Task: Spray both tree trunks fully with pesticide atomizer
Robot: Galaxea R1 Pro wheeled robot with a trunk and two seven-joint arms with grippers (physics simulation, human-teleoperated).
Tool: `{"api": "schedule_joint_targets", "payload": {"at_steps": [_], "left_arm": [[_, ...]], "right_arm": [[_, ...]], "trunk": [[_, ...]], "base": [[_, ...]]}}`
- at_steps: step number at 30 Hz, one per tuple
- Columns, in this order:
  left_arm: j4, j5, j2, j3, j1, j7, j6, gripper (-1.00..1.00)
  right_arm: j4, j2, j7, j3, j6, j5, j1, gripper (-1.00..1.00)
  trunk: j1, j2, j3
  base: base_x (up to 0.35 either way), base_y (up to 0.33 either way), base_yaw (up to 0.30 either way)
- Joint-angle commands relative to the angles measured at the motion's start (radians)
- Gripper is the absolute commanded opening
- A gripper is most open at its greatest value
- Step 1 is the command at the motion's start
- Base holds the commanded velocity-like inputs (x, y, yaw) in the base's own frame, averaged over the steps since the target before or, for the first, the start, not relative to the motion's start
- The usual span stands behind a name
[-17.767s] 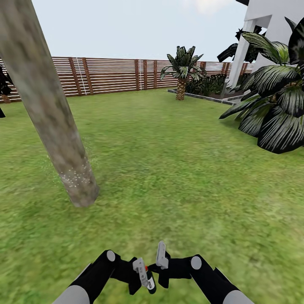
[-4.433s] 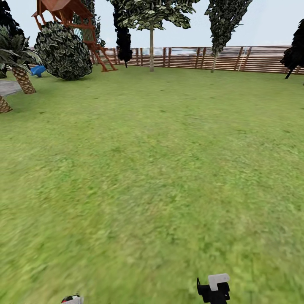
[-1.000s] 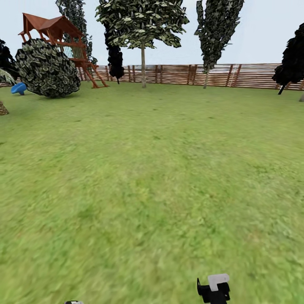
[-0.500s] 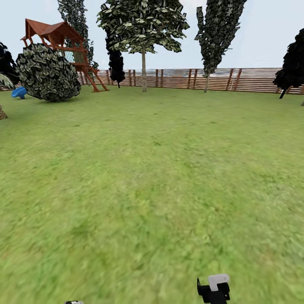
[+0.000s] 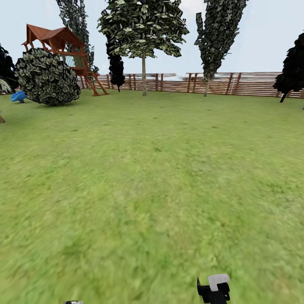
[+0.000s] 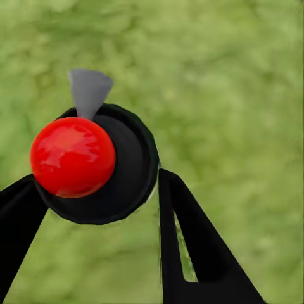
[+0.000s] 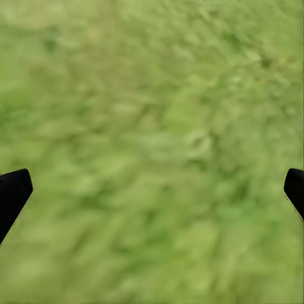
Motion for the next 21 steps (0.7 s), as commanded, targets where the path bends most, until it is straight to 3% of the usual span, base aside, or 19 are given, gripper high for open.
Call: {"api": "schedule_joint_targets", "payload": {"at_steps": [1, 14, 21], "left_arm": [[0.001, 0.007, 0.0, -0.002, -0.001, -0.001, -0.003, -1.0], [0.001, 0.007, 0.0, -0.002, -0.001, -0.001, -0.005, -1.0], [0.001, 0.007, 0.0, -0.002, -0.001, -0.001, -0.005, -1.0]], "right_arm": [[0.001, 0.0, -0.011, 0.003, 0.001, 0.01, -0.001, 1.0], [0.001, 0.001, -0.01, 0.004, 0.001, 0.01, -0.001, 1.0], [0.001, 0.002, -0.01, 0.004, 0.001, 0.01, -0.001, 1.0]], "trunk": [[0.0, 0.0, 0.001], [0.0, 0.0, 0.008], [0.0, 0.0, 0.008]], "base": [[0.339, 0.0, 0.0], [0.339, 0.0, 0.0], [0.339, 0.0, 0.155]]}}
